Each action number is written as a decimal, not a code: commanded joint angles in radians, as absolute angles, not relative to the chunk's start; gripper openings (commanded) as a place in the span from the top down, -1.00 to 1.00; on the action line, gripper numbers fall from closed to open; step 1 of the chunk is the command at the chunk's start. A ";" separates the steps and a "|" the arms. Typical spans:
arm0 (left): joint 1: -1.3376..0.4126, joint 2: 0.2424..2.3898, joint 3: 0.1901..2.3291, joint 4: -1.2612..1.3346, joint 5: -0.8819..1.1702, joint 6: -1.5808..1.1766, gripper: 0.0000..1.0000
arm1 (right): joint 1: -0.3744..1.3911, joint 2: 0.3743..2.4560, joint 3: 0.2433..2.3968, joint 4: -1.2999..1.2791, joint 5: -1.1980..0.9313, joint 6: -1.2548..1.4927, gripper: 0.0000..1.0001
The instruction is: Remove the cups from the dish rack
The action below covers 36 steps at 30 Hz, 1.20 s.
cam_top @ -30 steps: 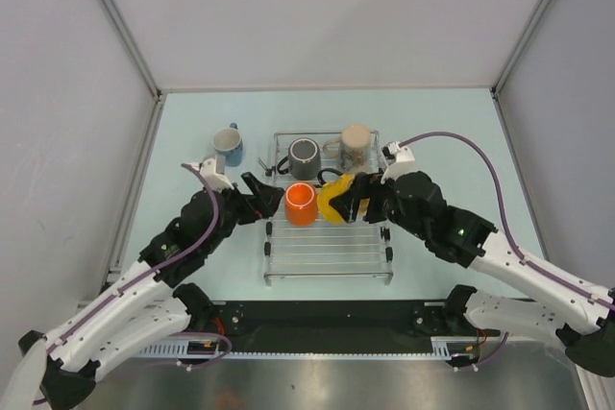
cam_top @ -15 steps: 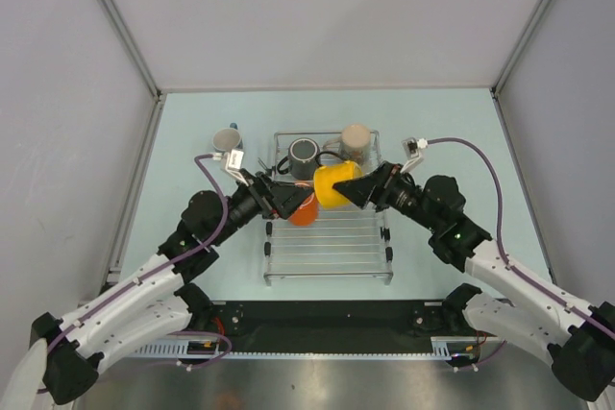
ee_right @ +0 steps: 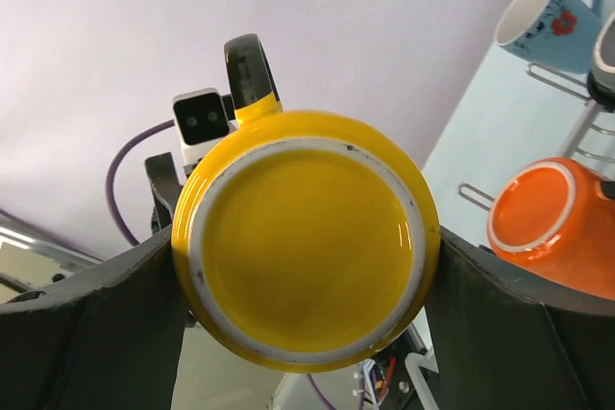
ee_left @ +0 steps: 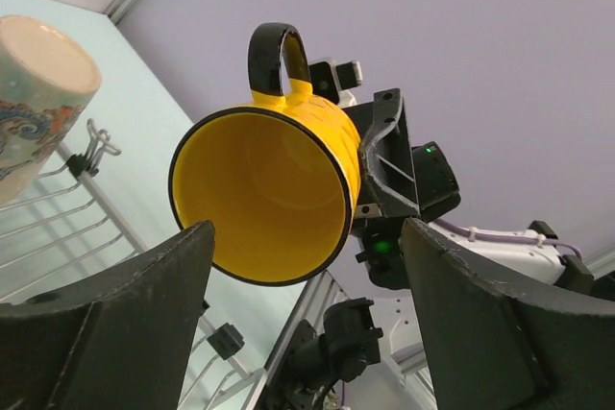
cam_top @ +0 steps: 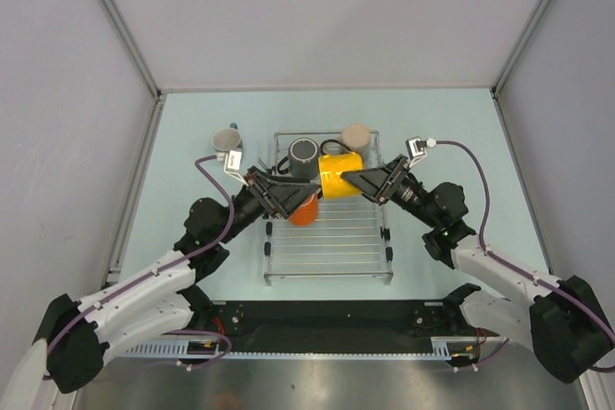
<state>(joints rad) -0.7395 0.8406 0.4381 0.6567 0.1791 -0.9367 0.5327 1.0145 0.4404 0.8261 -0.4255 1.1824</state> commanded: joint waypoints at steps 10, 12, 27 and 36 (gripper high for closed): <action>-0.744 0.977 0.459 0.900 0.284 -1.000 -0.60 | 0.551 1.086 0.466 1.118 -0.457 1.275 1.00; -0.747 0.991 0.469 0.905 0.291 -1.000 -0.59 | 0.555 1.095 0.471 1.118 -0.457 1.270 1.00; -0.793 1.045 0.554 0.841 0.327 -0.937 -0.10 | 0.629 1.152 0.525 1.086 -0.445 1.216 1.00; -0.796 1.049 0.551 0.842 0.330 -0.939 0.29 | 0.630 1.146 0.520 1.088 -0.449 1.215 1.00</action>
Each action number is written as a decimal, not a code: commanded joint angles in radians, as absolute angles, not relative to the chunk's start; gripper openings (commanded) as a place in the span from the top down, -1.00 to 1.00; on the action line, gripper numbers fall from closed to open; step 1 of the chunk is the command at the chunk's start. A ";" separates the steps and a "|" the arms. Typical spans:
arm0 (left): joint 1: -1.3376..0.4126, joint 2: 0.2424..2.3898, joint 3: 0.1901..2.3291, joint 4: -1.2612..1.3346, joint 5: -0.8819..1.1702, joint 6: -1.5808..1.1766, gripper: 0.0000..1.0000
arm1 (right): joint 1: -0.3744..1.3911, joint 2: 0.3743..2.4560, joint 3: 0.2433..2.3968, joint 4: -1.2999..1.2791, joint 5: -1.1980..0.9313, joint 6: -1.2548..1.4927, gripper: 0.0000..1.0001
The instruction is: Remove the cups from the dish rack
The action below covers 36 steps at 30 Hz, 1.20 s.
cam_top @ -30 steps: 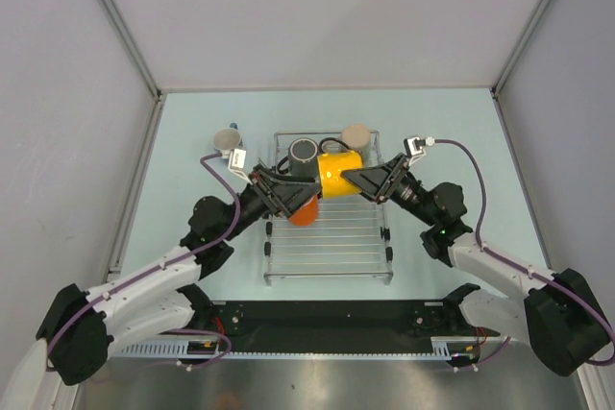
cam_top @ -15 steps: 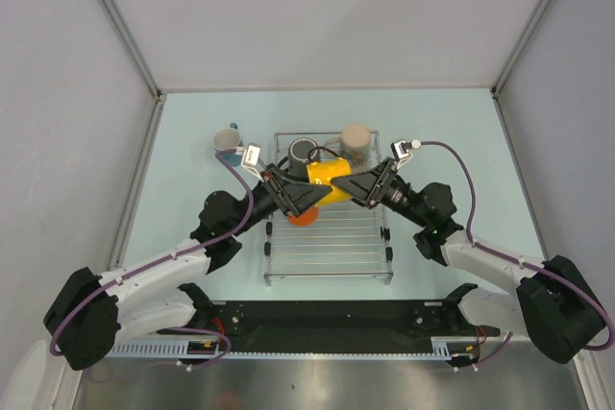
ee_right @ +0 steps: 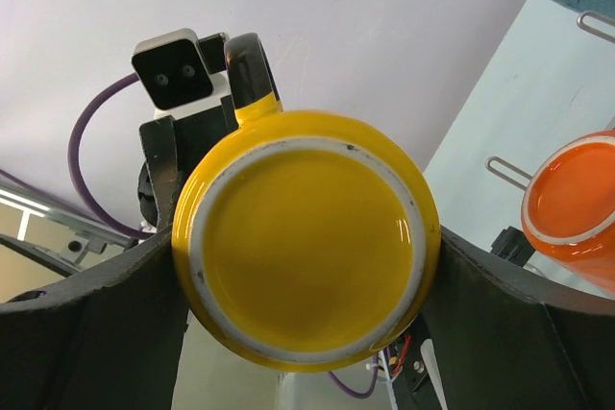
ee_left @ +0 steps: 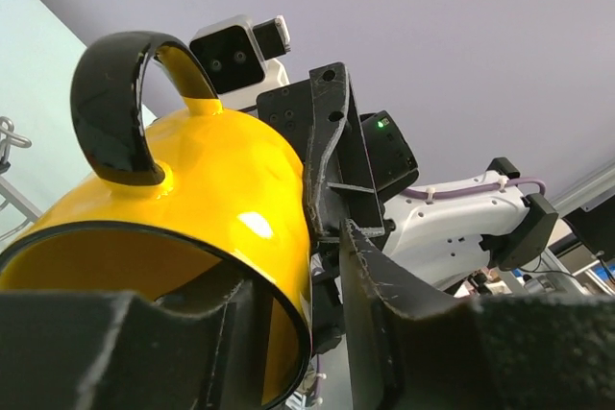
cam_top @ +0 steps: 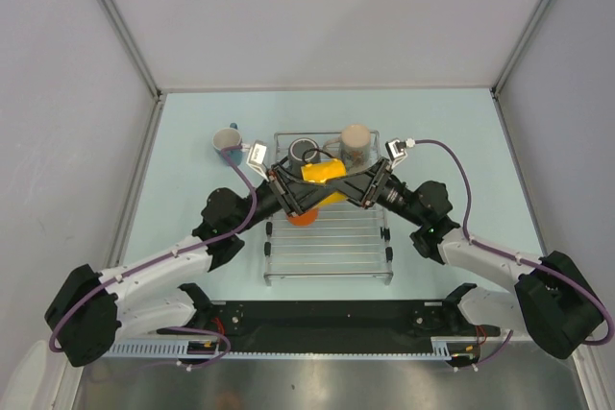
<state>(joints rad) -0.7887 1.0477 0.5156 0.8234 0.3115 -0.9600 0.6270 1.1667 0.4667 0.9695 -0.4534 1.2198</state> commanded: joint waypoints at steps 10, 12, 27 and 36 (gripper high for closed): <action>-0.796 1.025 0.551 0.778 0.304 -0.920 -0.49 | 0.600 1.071 0.497 1.035 -0.448 1.204 1.00; -0.796 1.029 0.546 0.781 0.311 -0.926 -0.50 | 0.598 1.072 0.500 1.035 -0.451 1.206 1.00; -0.796 1.071 0.537 0.831 0.333 -0.933 0.75 | 0.601 1.101 0.529 1.055 -0.459 1.220 1.00; -0.796 1.063 0.555 0.756 0.310 -0.916 0.99 | 0.604 1.106 0.522 1.058 -0.483 1.221 1.00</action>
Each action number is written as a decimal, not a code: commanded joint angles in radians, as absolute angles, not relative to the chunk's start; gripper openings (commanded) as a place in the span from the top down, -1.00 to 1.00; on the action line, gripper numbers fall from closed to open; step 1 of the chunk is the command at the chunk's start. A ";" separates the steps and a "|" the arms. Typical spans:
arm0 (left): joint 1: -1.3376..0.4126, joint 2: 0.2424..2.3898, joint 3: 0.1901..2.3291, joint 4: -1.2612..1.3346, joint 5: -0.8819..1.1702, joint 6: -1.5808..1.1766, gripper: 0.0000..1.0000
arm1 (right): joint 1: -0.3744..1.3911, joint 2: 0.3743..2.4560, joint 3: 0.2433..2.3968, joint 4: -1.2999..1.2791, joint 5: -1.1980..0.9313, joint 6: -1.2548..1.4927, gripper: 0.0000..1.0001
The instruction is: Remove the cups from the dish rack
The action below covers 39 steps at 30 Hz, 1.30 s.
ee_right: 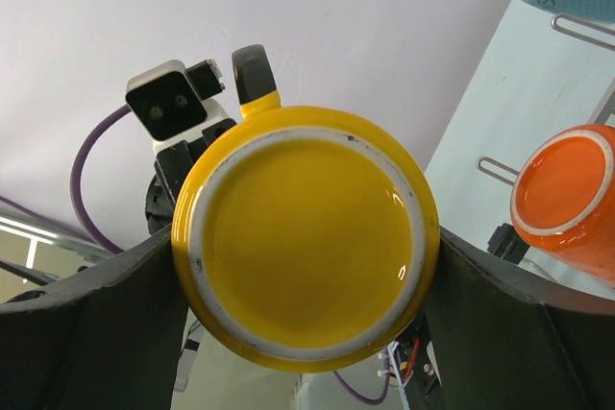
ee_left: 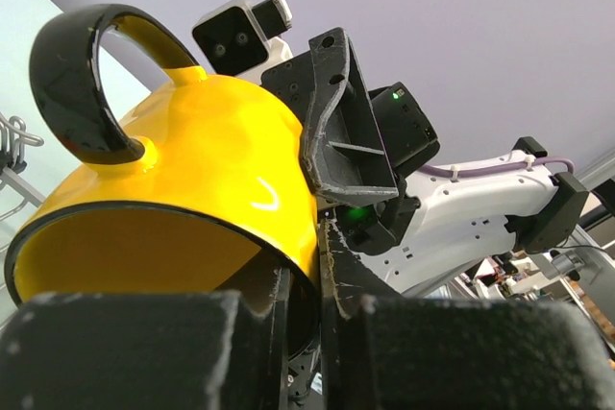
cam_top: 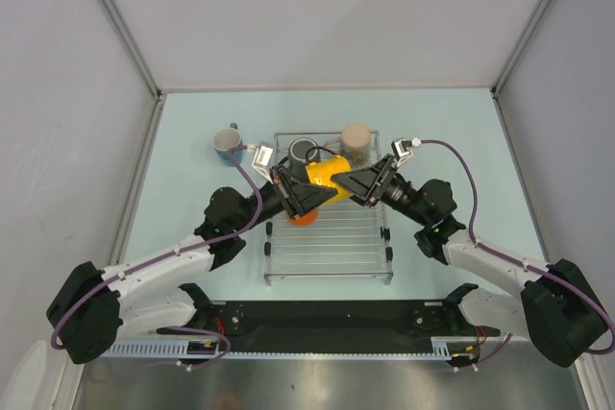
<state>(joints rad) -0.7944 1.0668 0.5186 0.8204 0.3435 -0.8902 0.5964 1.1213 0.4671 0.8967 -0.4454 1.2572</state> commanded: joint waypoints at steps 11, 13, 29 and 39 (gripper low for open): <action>-0.798 0.999 0.571 0.667 0.256 -0.888 0.99 | 0.584 1.059 0.531 0.960 -0.500 1.189 -0.65; -0.798 0.991 0.566 0.669 0.255 -0.888 0.99 | 0.581 1.049 0.531 0.939 -0.494 1.178 -0.99; -0.793 0.899 0.644 0.489 0.215 -0.793 0.99 | 0.384 0.900 0.537 0.628 -0.459 1.137 -0.99; -0.643 1.024 0.989 0.108 0.167 -0.635 0.99 | 0.334 0.810 0.600 0.336 -0.388 1.016 -0.99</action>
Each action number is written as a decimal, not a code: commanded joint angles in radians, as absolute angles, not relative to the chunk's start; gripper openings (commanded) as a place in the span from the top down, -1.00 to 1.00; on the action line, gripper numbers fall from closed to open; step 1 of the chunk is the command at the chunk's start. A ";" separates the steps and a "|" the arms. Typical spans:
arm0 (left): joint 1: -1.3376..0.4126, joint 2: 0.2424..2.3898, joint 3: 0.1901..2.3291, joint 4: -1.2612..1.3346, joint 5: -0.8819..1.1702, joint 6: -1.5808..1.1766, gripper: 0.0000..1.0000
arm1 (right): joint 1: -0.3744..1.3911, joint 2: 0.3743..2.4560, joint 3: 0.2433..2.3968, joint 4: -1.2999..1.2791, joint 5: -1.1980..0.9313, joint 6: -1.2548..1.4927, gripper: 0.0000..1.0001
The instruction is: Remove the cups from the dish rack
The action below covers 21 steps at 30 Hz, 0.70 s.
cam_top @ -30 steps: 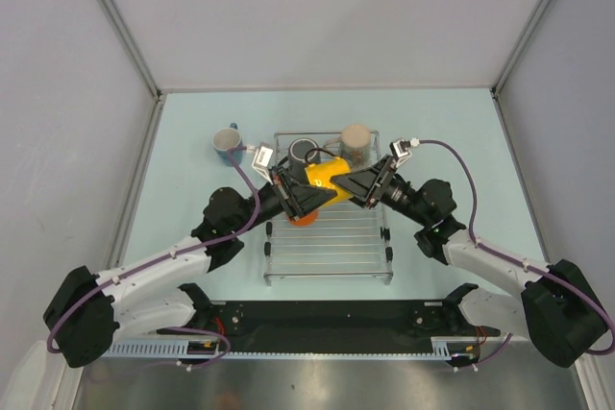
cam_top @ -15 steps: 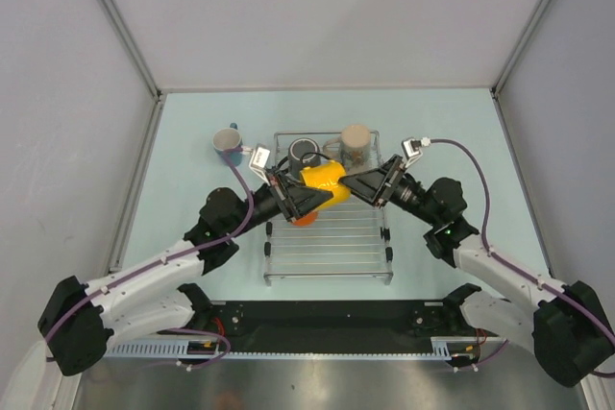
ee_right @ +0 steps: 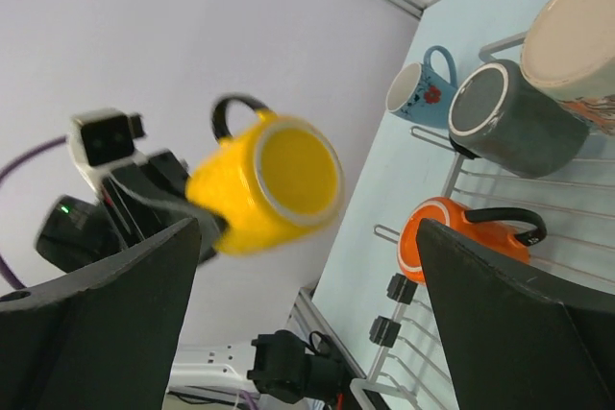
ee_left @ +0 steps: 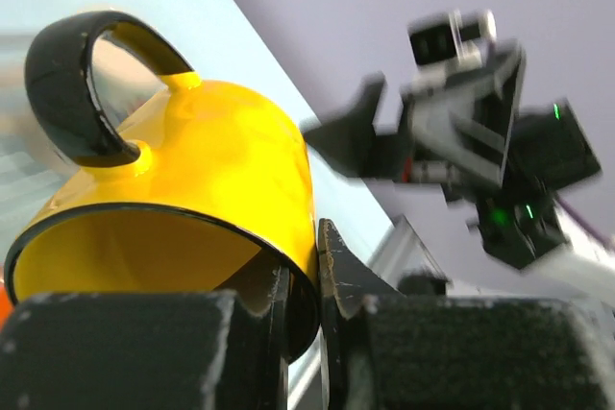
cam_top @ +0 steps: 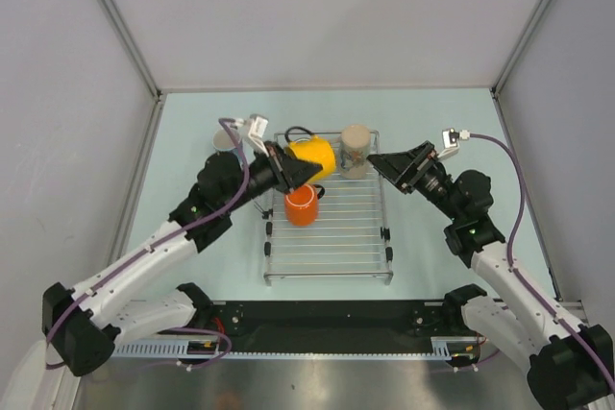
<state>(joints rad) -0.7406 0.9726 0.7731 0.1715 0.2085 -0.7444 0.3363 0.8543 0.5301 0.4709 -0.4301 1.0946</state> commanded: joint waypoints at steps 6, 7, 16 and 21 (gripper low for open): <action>-0.538 1.322 1.421 -0.234 0.076 -0.494 0.99 | 0.333 0.779 0.643 0.191 -0.342 0.930 -0.99; -0.537 1.369 1.537 -0.315 0.045 -0.470 0.99 | 0.334 0.779 0.649 0.174 -0.336 0.904 -1.00; -0.483 1.853 2.132 -0.712 -0.214 -0.336 0.99 | 0.331 0.779 0.703 0.038 -0.301 0.798 -0.99; -0.427 1.879 2.110 -0.756 -0.261 -0.359 0.99 | 0.331 0.788 0.719 0.006 -0.278 0.749 -0.99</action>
